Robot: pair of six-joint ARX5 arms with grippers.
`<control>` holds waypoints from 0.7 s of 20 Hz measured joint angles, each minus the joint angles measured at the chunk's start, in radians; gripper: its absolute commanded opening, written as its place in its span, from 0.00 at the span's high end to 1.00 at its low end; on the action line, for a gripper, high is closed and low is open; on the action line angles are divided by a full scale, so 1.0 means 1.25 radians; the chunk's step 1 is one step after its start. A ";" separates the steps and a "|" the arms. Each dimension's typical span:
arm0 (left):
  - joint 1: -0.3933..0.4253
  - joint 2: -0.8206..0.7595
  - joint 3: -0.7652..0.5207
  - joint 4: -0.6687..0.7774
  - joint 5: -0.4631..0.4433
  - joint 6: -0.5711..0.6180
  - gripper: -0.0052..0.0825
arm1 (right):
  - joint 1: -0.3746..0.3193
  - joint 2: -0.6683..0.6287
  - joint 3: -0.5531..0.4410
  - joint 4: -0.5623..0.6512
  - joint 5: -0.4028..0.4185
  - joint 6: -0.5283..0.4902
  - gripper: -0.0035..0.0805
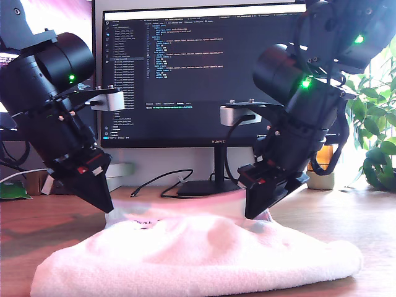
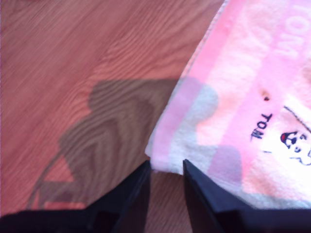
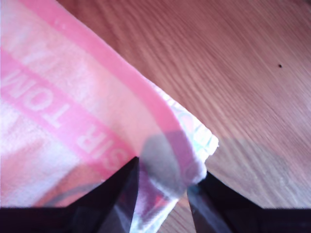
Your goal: Fold the tea towel to a neat square and place it to the right
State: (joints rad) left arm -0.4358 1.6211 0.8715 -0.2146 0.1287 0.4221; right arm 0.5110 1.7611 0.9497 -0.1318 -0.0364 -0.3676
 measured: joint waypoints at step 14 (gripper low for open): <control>0.037 -0.040 0.000 -0.015 -0.006 -0.023 0.77 | -0.011 0.000 0.147 -0.206 0.000 0.005 0.75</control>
State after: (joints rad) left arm -0.3901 1.5715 0.8715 -0.2333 0.1215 0.3939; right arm 0.4973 1.7615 1.1336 -0.3897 -0.0364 -0.3618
